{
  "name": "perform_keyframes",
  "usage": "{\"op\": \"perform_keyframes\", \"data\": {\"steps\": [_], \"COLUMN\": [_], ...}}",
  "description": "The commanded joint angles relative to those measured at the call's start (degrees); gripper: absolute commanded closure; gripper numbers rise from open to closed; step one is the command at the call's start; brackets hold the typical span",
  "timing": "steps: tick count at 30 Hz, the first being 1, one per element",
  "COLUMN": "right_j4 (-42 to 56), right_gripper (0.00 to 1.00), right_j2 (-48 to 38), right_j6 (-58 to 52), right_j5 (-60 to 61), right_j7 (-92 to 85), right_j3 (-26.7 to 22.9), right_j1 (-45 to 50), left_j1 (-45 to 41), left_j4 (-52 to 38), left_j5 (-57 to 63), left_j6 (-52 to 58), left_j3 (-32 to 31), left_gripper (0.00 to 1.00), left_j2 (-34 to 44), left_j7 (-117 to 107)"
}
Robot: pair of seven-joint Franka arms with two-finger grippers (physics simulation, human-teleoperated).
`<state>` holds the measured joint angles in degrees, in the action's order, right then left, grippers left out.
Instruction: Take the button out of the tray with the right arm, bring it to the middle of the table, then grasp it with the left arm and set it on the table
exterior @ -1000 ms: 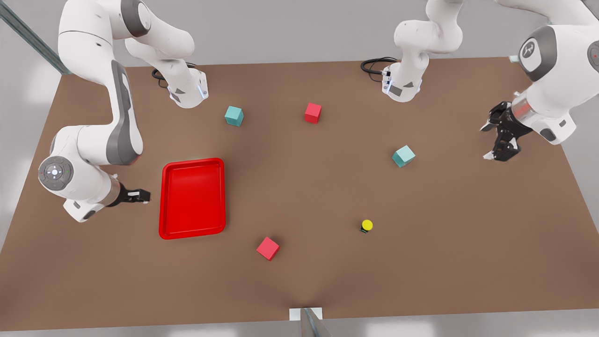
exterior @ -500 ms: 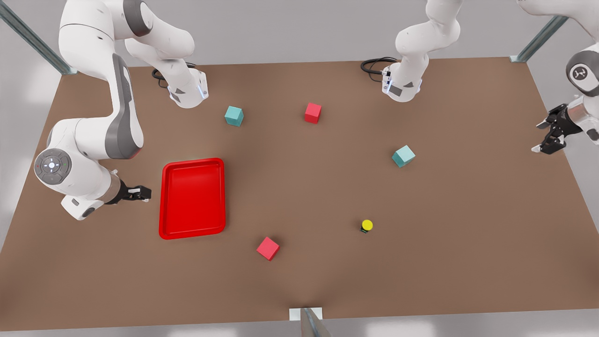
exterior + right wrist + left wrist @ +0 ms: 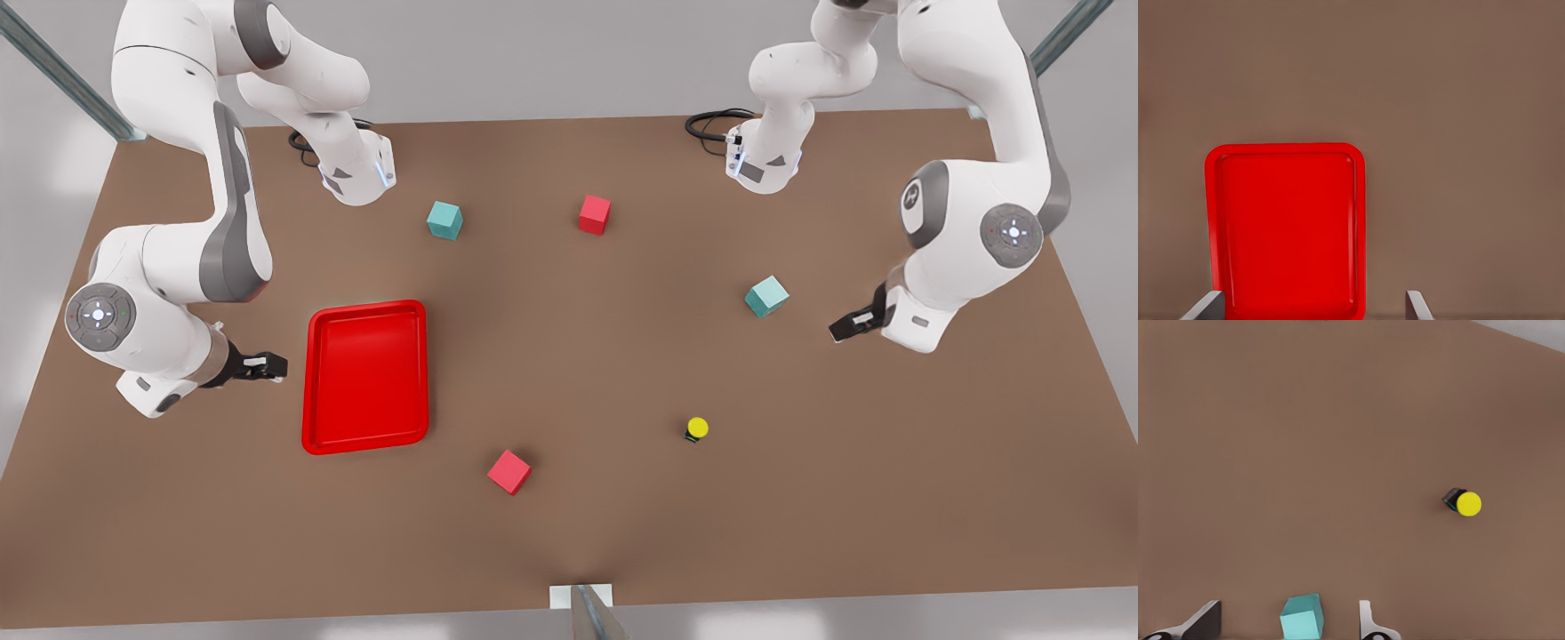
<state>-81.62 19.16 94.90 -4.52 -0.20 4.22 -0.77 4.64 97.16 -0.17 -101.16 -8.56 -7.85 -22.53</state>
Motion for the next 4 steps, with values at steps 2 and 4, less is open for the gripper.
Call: {"op": "perform_keyframes", "data": {"steps": [2,4], "right_j4": [0.06,-0.03], "right_gripper": [0.0,0.0], "right_j2": [0.0,0.0], "right_j6": [-0.06,-0.06], "right_j5": [0.04,0.04], "right_j7": [-0.06,-0.06], "right_j3": [0.0,0.0], "right_j1": [-0.02,-0.03], "left_j1": [-0.78,-0.77], "left_j4": [-0.04,-0.04], "left_j5": [0.44,0.35], "left_j6": [0.44,0.53], "left_j3": [-0.06,-0.06], "left_gripper": [0.0,0.0], "left_j2": [-0.23,-0.23], "left_j7": [10.93,10.93]}}
